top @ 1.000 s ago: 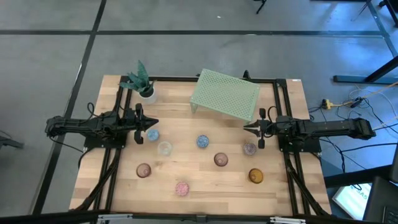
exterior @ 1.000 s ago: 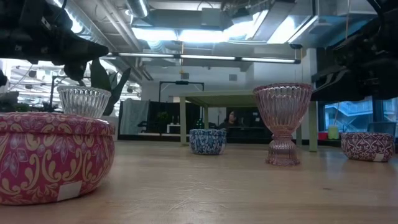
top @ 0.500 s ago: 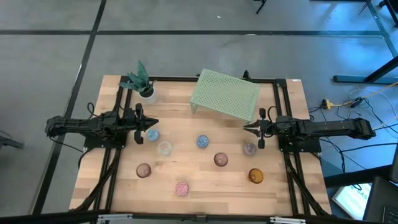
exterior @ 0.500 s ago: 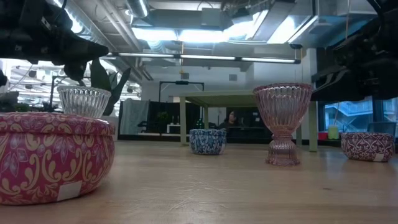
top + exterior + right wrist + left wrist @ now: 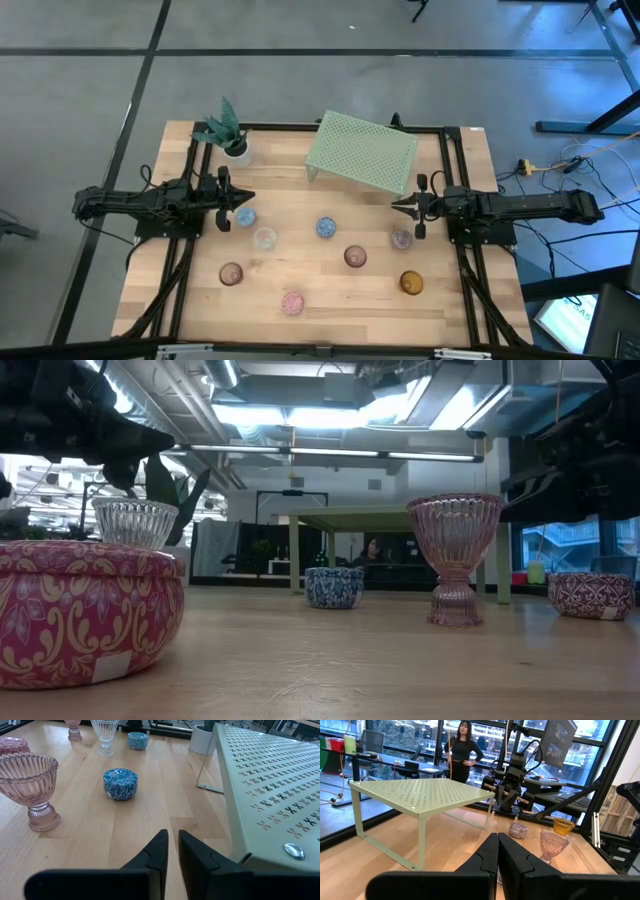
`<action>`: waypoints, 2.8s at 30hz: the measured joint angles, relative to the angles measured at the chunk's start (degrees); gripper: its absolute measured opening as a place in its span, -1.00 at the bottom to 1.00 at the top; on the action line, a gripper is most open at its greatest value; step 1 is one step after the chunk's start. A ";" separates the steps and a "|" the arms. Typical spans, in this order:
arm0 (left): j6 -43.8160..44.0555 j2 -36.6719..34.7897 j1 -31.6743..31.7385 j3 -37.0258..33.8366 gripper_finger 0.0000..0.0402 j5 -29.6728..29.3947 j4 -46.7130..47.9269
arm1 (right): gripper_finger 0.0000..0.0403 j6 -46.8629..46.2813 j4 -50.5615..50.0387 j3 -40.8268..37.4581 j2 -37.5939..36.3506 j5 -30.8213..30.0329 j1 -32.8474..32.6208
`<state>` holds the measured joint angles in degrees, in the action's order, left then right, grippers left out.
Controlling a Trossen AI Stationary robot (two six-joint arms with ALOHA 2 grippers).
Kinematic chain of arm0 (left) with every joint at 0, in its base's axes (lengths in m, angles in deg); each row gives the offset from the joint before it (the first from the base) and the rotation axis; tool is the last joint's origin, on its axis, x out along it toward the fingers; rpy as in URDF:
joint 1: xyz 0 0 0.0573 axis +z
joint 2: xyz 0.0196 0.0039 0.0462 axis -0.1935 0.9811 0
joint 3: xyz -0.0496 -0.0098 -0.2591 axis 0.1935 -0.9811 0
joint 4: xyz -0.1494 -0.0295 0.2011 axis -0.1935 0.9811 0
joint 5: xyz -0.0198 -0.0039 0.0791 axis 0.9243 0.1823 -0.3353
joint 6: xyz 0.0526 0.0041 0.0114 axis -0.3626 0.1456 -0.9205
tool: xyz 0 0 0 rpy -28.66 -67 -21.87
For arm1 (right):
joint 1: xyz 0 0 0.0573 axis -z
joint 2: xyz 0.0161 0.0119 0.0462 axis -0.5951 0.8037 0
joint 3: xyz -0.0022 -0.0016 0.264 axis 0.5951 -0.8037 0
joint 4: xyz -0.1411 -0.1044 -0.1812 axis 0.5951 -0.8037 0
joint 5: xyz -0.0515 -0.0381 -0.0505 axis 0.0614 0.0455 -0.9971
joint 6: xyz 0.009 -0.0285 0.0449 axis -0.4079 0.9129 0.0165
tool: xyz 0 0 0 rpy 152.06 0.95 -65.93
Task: Pick & Place candle stick holders
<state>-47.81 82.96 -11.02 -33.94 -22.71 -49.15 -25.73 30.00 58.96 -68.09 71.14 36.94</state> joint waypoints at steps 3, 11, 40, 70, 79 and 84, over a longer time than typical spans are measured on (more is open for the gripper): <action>-0.01 0.00 0.00 0.00 -0.99 0.00 0.00 | -0.76 -0.01 0.00 0.02 0.00 -0.01 0.00; -0.03 -0.02 0.02 0.00 -0.99 0.00 0.00 | -0.76 -0.01 0.00 0.02 0.00 -0.01 0.00; -3.22 -0.01 0.01 0.02 -0.99 -0.38 0.00 | -0.76 0.01 0.00 0.02 0.00 0.01 0.00; -9.60 -0.01 0.02 0.00 -0.99 -6.58 -6.02 | -0.76 -0.01 0.00 0.00 0.00 0.01 0.00; -13.09 -0.02 0.02 0.01 -0.99 -4.80 -15.35 | -0.76 0.01 0.00 0.02 0.00 0.01 0.00; -20.57 0.00 -0.11 0.02 -0.99 0.05 -17.08 | -0.76 0.01 0.00 0.02 0.00 -0.01 0.00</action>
<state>-68.38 82.97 -11.12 -33.92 -22.66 -66.23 -25.72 30.00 58.98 -68.10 71.13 36.94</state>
